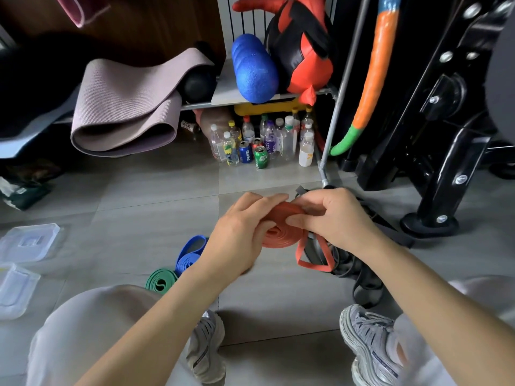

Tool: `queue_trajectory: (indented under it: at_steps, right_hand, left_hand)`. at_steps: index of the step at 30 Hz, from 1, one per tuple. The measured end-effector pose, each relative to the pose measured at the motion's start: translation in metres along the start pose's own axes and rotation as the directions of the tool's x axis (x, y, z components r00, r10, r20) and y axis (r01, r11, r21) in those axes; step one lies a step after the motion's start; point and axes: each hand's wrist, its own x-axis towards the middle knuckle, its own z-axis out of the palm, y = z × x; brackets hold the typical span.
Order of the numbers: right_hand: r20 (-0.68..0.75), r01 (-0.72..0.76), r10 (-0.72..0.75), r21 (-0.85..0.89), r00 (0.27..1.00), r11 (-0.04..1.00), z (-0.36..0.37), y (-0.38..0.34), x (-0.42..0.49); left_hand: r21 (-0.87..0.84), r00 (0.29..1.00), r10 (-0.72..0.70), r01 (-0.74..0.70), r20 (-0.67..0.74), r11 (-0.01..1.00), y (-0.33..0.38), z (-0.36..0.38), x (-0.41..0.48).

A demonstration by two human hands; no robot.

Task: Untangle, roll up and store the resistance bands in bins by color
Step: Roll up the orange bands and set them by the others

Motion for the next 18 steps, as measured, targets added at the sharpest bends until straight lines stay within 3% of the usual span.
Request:
queue_trajectory:
  at_steps: [8, 14, 18]
  right_hand:
    - [-0.065, -0.061, 0.062, 0.017, 0.996, 0.998, -0.003, 0.002, 0.002]
    - [-0.074, -0.041, 0.062, 0.251, 0.995, 0.967, -0.001, 0.0, 0.003]
    - [-0.076, -0.042, 0.058, 0.2, 0.995, 0.979, -0.001, 0.004, 0.004]
  left_hand:
    - [-0.252, 0.969, -0.211, 0.175, -0.126, 0.952, 0.002, -0.012, 0.006]
    - [-0.543, 0.909, -0.377, 0.228, -0.179, 0.808, 0.005, -0.009, 0.006]
    - [-0.469, 0.916, -0.384, 0.291, -0.115, 0.834, -0.002, -0.008, 0.008]
